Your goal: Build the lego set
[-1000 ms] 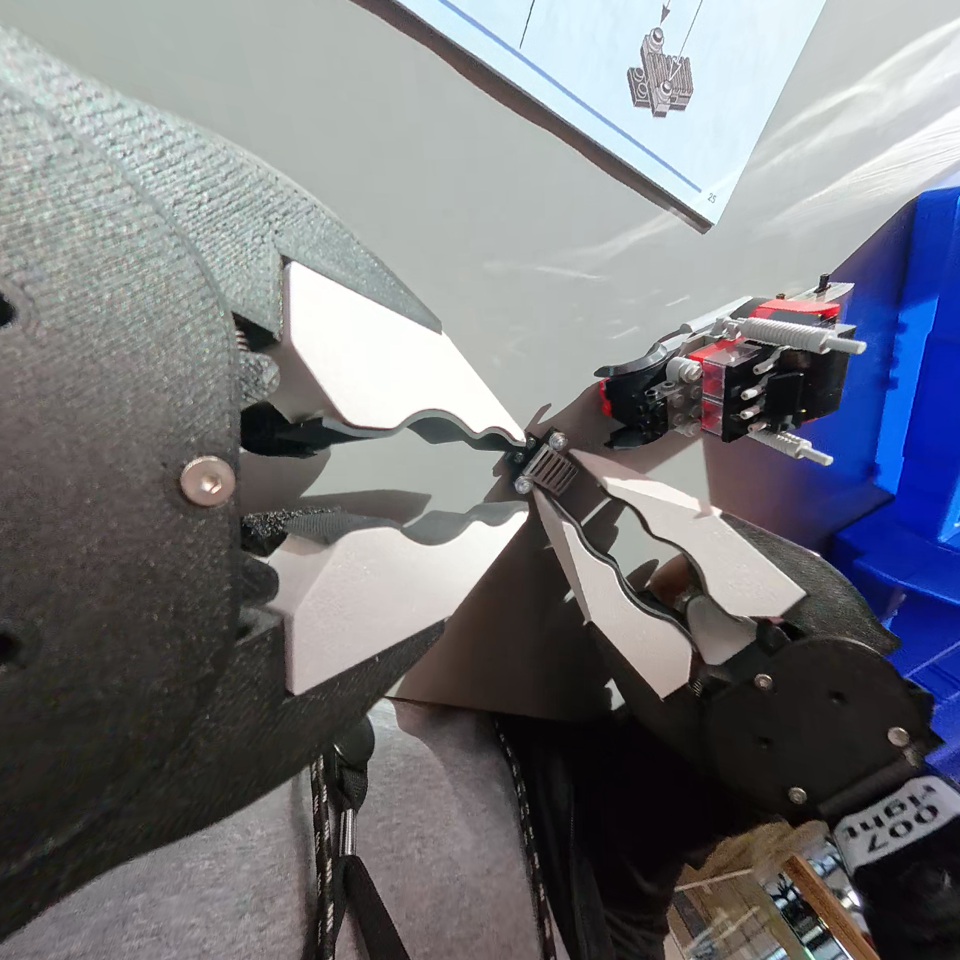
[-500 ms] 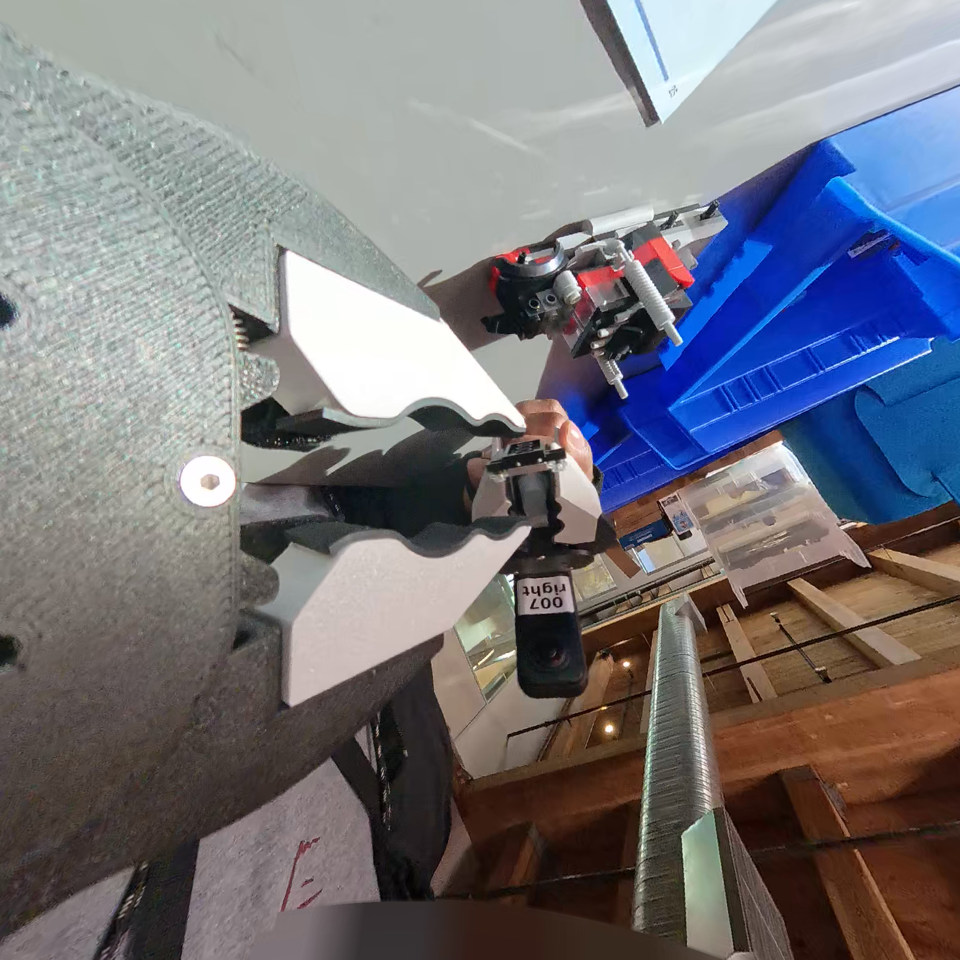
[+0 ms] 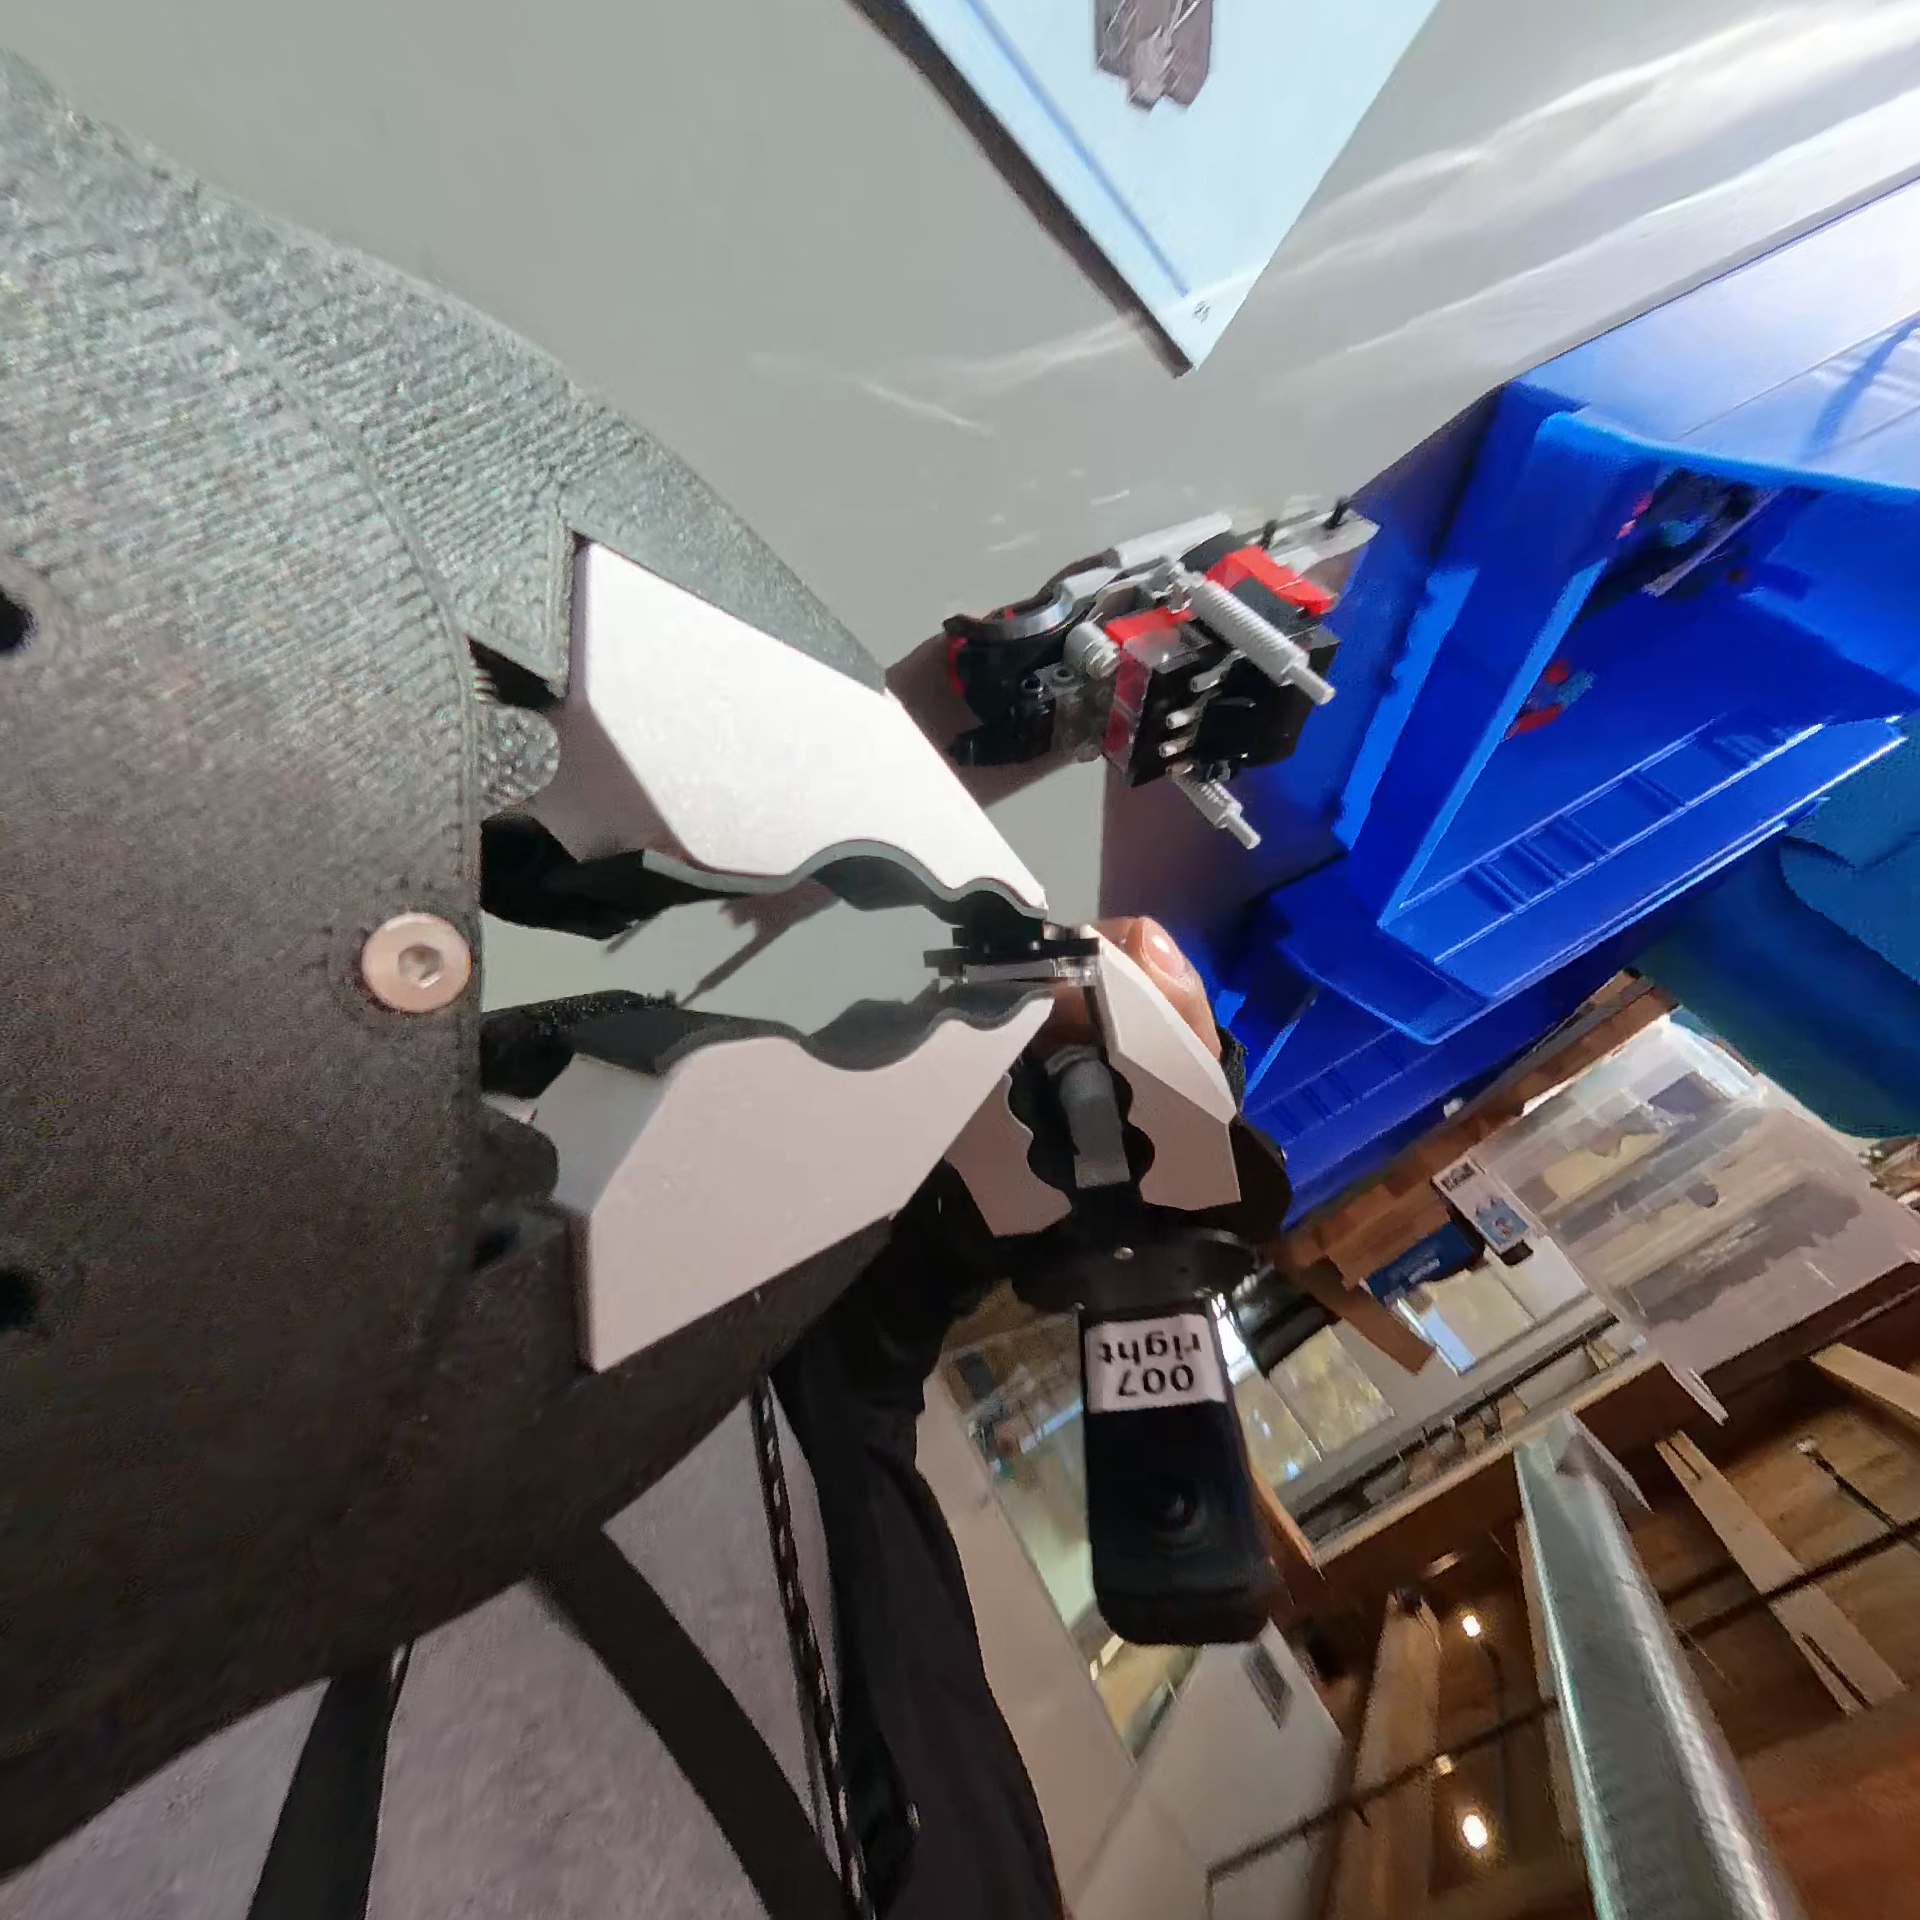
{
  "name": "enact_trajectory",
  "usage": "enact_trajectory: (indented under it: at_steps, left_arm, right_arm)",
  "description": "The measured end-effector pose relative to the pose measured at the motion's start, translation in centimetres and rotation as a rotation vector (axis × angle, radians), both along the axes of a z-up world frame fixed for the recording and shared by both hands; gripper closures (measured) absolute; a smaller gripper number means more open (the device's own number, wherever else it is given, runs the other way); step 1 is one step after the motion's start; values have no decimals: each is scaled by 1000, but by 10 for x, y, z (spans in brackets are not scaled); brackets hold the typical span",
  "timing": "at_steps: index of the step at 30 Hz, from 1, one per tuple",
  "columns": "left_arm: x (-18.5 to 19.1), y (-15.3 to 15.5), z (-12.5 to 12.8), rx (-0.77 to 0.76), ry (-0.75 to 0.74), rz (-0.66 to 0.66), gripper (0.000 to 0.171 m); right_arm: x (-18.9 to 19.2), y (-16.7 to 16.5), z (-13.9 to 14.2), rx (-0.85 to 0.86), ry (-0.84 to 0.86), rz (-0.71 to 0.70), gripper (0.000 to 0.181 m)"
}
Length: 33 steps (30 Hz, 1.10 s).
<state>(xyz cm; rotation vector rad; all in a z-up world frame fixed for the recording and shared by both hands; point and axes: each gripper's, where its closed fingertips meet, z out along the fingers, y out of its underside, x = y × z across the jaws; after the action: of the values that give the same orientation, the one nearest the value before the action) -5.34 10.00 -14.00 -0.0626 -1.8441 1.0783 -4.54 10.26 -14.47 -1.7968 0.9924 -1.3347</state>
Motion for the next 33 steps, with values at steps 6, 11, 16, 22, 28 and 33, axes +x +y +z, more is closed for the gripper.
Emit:
enact_trajectory:
  at_steps: [6,11,16,22,28,33]
  left_arm:
    - [16,-9,4,-197,-310,154,161]
    - [22,-14,2,-313,-526,259,161]
    - [17,-13,5,-394,-632,294,162]
    - [15,-12,5,-437,-730,307,162]
    - [15,-11,5,-437,-719,304,162]
    - [12,-8,5,-400,-598,262,162]
  right_arm:
    - [-1,-10,17,568,59,-103,163]
    - [7,-8,26,830,32,-220,163]
    - [12,-12,25,864,-7,-302,163]
    - [15,-9,21,843,-2,-318,166]
    - [15,-8,21,802,-3,-318,172]
    - [14,-5,22,804,4,-249,172]
